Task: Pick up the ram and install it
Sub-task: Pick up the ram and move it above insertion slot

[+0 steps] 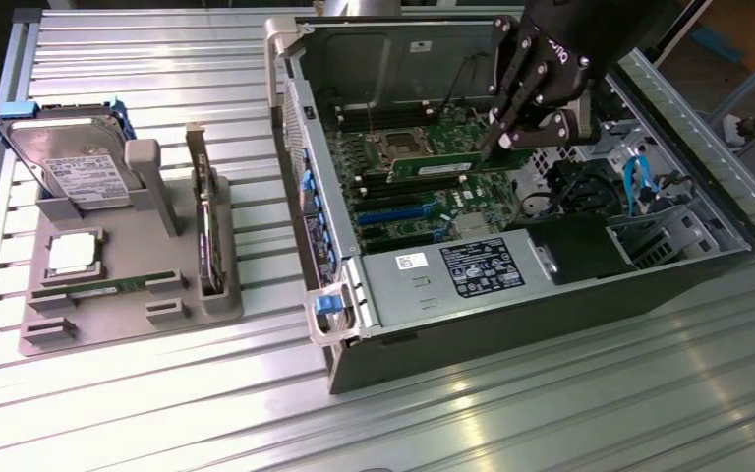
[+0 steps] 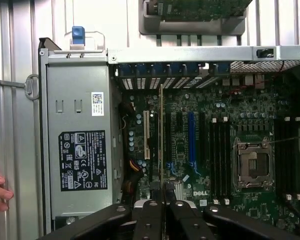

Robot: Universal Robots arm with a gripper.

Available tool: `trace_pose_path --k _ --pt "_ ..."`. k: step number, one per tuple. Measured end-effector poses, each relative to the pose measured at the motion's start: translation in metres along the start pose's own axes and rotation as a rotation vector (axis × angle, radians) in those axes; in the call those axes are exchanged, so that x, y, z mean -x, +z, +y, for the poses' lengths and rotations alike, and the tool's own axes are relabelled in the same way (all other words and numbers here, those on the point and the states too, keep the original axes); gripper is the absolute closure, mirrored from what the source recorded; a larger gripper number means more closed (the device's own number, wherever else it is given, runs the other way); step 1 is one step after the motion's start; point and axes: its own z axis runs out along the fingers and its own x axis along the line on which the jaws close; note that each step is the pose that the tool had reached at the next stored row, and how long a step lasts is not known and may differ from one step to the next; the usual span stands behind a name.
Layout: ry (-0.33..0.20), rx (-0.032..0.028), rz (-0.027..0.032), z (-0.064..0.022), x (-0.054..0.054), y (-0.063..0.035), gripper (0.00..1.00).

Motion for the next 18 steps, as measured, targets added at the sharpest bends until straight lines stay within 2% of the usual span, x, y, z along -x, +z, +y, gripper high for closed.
trace_pose_path --k 7,18 --pt "0.000 -0.0001 -0.0009 0.0002 0.005 0.0003 0.88" --pt "0.000 0.0000 -0.0008 0.0008 0.026 0.0020 0.88"
